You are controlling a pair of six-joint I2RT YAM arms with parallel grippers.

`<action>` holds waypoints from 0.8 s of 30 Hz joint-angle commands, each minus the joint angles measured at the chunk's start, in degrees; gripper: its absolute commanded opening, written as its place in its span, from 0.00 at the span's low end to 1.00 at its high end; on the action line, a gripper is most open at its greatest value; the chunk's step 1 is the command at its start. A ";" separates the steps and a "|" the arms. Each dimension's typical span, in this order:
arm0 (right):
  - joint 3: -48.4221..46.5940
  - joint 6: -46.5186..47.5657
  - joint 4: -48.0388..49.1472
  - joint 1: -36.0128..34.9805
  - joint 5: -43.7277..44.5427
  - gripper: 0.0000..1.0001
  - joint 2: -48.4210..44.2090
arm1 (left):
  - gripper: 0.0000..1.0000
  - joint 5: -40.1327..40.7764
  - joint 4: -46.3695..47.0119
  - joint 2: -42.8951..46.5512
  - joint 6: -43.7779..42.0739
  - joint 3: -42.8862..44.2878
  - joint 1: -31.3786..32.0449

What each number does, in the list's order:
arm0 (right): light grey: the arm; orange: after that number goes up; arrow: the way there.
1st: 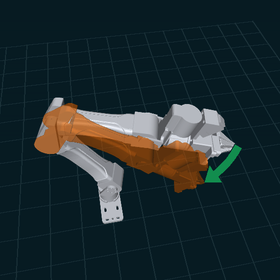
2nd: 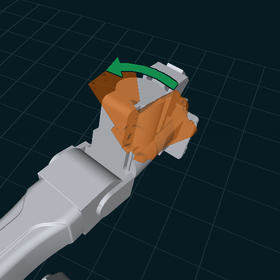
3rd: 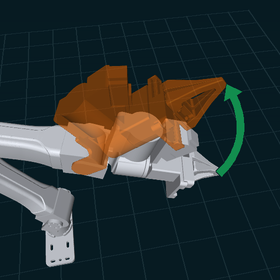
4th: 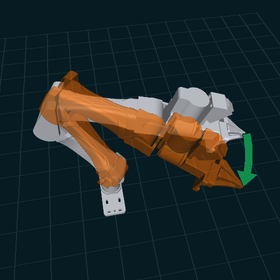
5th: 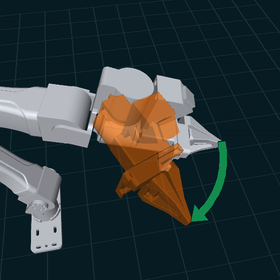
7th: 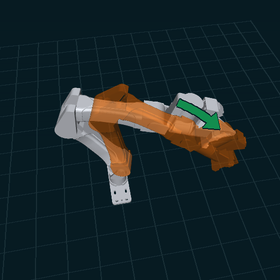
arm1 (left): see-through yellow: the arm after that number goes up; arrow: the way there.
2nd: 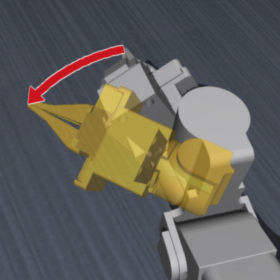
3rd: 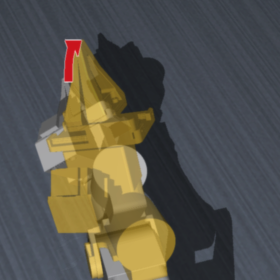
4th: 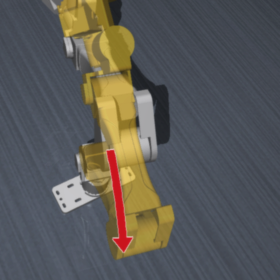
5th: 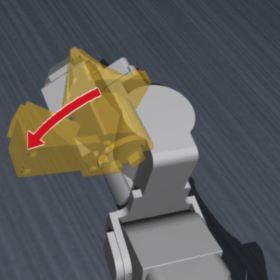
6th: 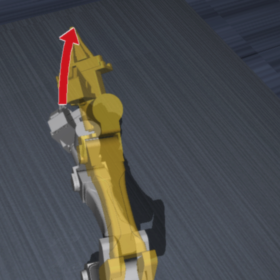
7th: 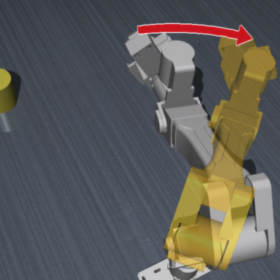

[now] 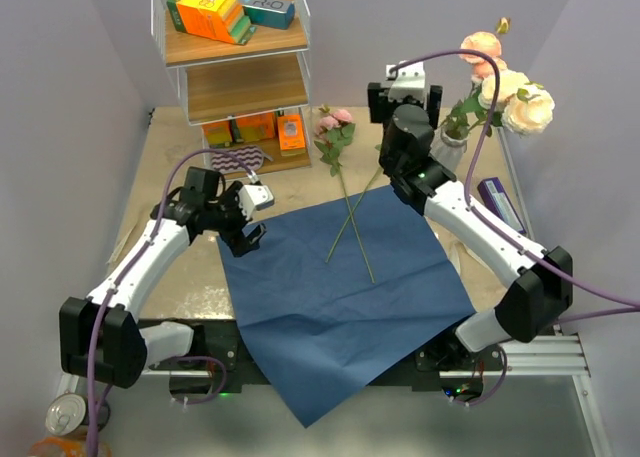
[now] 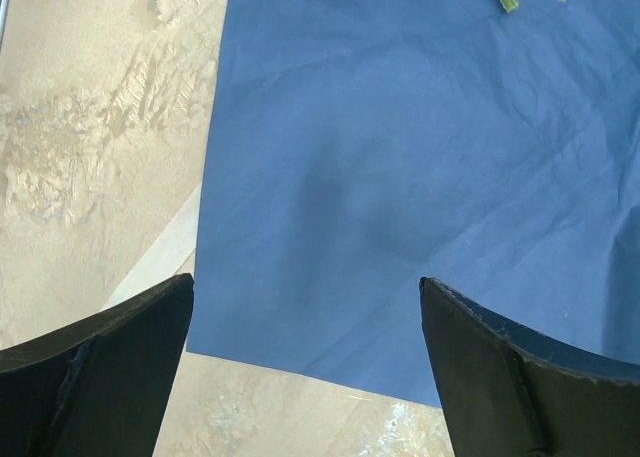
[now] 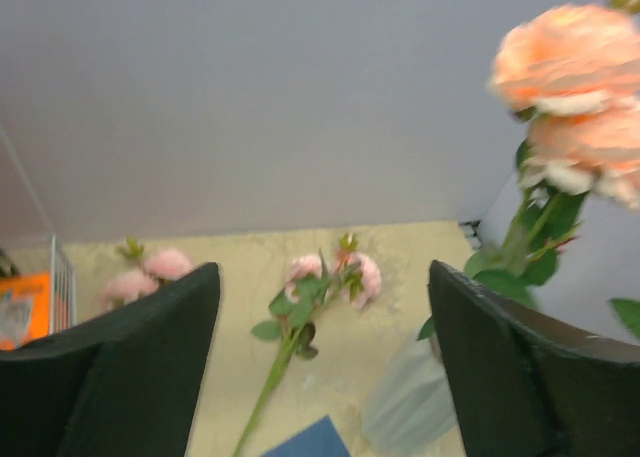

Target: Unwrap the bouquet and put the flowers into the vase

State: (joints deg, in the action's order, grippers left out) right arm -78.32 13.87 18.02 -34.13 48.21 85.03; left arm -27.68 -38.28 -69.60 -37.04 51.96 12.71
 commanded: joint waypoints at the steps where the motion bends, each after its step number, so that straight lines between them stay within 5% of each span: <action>1: 0.63 -12.08 -14.75 -2.43 -4.17 0.97 -1.18 | 1.00 1.13 0.58 2.63 2.50 1.12 -0.58; 11: -8.76 -49.34 -43.31 -2.52 -13.48 0.99 18.47 | 1.00 3.69 -1.00 4.48 0.83 2.61 -0.58; 20: -4.56 -62.73 -40.26 -1.64 -11.91 0.90 23.24 | 1.00 2.89 0.14 7.81 -1.81 2.00 -0.58; 24: -13.83 -67.81 -50.52 -1.03 -7.43 0.81 29.65 | 1.00 3.07 0.14 8.17 -3.13 2.09 -0.58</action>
State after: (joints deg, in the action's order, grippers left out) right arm -83.46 -44.25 -25.10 -36.12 35.29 112.07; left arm -24.23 -39.05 -62.46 -38.17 52.38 12.60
